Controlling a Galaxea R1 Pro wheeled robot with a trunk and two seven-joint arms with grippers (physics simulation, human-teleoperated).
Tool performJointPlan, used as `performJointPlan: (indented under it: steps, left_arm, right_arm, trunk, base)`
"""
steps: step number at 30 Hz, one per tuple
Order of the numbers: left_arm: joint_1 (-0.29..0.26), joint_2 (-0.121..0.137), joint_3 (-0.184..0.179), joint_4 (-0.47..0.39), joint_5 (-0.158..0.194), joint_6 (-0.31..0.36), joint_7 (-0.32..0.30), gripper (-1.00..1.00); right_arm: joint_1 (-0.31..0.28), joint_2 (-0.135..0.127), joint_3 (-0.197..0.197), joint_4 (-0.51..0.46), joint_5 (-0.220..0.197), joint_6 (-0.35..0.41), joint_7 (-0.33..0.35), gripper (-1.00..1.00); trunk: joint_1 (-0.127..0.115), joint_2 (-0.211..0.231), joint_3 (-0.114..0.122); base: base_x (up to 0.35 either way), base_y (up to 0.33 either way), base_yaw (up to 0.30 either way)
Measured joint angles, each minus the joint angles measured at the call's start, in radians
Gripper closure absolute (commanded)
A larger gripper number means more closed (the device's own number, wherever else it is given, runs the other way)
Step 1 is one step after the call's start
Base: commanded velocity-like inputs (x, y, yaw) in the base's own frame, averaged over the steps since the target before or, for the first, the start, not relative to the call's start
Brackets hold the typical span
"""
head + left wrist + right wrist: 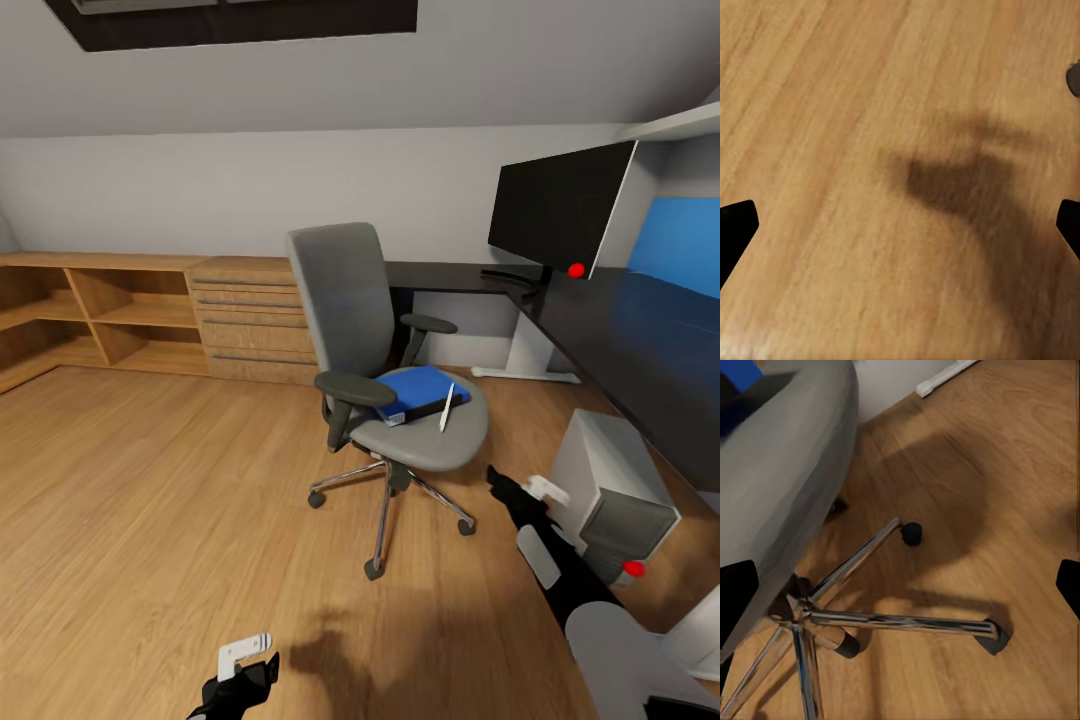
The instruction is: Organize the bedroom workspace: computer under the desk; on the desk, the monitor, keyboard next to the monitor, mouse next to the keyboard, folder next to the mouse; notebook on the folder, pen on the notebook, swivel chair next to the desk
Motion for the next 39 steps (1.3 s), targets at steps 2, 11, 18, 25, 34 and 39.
performJointPlan:
  steps: [2,11,18,25,34,39]
  left_arm:
    - [0.000,0.000,0.000,0.005,0.000,0.000,0.000,-1.00]
    - [0.000,0.000,-0.002,0.032,0.000,0.000,-0.001,-1.00]
    - [0.000,0.000,-0.002,0.034,0.000,-0.001,-0.001,-1.00]
    - [0.000,0.000,-0.001,0.034,0.000,-0.001,-0.002,-1.00]
    - [0.000,-0.002,-0.002,0.036,0.000,-0.066,-0.003,-1.00]
    - [0.000,-0.003,-0.003,0.039,-0.001,-0.077,-0.002,-1.00]
  right_arm:
    - [-0.001,-0.008,0.000,0.005,-0.015,0.001,0.000,-1.00]
    - [-0.007,-0.031,0.001,0.043,-0.123,0.030,0.030,-1.00]
    - [-0.007,-0.046,0.002,0.047,-0.137,0.036,0.139,-1.00]
    - [-0.007,-0.083,0.000,0.046,-0.147,0.068,0.185,-1.00]
    - [-0.007,-0.094,-0.002,0.045,-0.150,0.076,0.294,-1.00]
    - [-0.007,-0.104,-0.003,0.047,-0.151,0.077,0.317,-1.00]
  trunk:
    - [0.000,0.000,0.000]
    - [0.000,0.000,0.000]
    - [0.000,0.000,0.000]
    - [0.000,0.000,0.000]
    - [0.000,0.000,0.000]
    - [0.000,0.000,0.000]
  base:
    - [0.000,0.000,0.000]
    - [0.000,0.000,0.000]
    - [0.000,0.000,0.000]
    - [0.000,0.000,0.000]
    - [0.119,0.061,0.000]
    - [0.246,0.082,0.000]
